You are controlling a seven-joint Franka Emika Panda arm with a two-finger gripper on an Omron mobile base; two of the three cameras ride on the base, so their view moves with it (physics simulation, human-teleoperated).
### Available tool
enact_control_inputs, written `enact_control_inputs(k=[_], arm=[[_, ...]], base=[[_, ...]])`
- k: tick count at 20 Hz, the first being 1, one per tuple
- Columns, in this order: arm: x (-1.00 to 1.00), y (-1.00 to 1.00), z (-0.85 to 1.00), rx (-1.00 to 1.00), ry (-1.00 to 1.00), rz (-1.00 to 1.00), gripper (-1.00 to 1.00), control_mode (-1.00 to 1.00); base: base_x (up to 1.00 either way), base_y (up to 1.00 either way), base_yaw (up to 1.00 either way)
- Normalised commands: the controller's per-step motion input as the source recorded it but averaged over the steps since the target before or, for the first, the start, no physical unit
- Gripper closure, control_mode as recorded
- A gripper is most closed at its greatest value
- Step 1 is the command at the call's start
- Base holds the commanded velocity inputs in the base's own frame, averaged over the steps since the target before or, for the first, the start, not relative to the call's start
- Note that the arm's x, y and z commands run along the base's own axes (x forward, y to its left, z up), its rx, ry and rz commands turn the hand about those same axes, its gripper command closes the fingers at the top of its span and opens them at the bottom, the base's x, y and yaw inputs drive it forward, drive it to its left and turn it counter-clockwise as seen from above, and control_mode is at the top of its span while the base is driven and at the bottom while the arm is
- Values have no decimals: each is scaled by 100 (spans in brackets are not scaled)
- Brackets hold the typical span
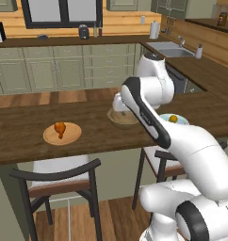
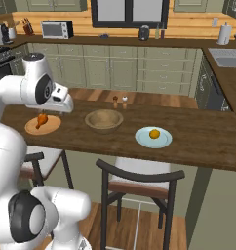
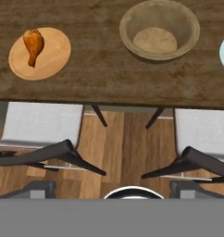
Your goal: Pick the chicken drumstick and lemon from their plates and place them in the bowl. Then put the bowl in the fridge.
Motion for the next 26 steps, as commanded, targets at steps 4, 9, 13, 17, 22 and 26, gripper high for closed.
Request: enact_control_inputs(k=[4, 9, 13, 17, 22, 26], arm=[[53, 100, -24, 0, 2, 0, -100, -100], [63, 100, -17, 0, 2, 0, -100, -100], [61, 94, -13, 0, 5, 0, -100, -100], [50, 66, -26, 0, 4, 0, -100, -100], [31, 30, -68, 0, 0, 3, -100, -100], [16, 18, -83, 0, 0, 5, -100, -100]], base=[[0, 0, 0], [0, 0, 0], [0, 0, 0], [0, 0, 0], [0, 0, 0], [0, 0, 0]])
